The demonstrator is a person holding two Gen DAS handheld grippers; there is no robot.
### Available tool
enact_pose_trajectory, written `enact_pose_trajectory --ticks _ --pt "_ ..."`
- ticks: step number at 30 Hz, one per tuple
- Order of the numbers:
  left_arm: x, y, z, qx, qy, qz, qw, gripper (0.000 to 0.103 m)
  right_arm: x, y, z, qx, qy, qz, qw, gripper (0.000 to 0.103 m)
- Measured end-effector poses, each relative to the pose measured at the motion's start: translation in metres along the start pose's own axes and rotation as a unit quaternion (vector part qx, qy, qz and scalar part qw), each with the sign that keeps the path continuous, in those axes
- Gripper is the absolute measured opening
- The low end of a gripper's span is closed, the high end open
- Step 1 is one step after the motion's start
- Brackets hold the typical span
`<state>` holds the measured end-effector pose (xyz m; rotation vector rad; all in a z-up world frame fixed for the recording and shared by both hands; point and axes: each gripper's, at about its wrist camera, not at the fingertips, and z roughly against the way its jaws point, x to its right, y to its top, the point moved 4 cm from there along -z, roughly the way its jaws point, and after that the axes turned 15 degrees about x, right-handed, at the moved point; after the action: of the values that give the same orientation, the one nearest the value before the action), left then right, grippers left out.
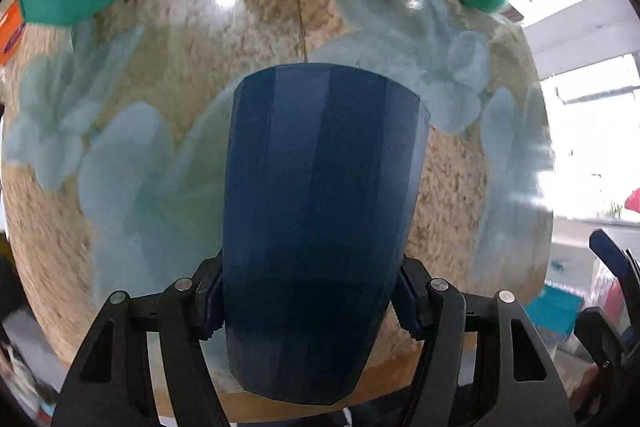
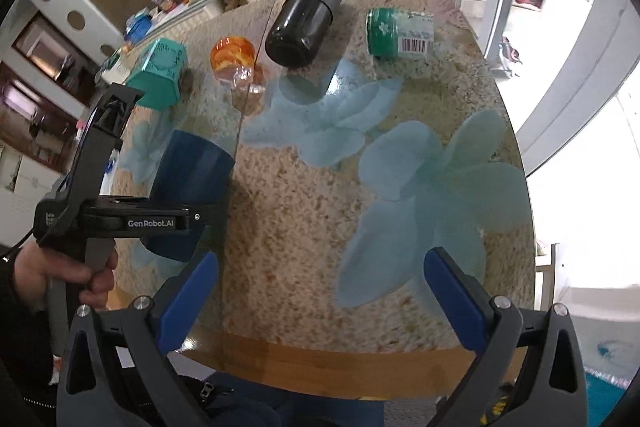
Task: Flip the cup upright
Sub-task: 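Lift the blue cup with the left gripper and turn it, then set the blue cup down on the table and open the left gripper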
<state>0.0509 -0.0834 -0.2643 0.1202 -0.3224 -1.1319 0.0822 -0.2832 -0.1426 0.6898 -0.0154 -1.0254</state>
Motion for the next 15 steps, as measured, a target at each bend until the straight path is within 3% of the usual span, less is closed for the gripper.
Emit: enact_pose_trajectory --ticks 13,15 --pt "0.031 -0.026 -0.029 0.011 0.051 0.021 0.9984 0.070 0.013 -0.001 -0.015 -0.027 0.030 0.026 0.999 0.103" --pt "0.034 -0.027 -0.030 0.008 0.059 0.014 0.9981 0.074 0.015 0.001 -0.015 -0.028 0.031 0.027 0.999 0.103"
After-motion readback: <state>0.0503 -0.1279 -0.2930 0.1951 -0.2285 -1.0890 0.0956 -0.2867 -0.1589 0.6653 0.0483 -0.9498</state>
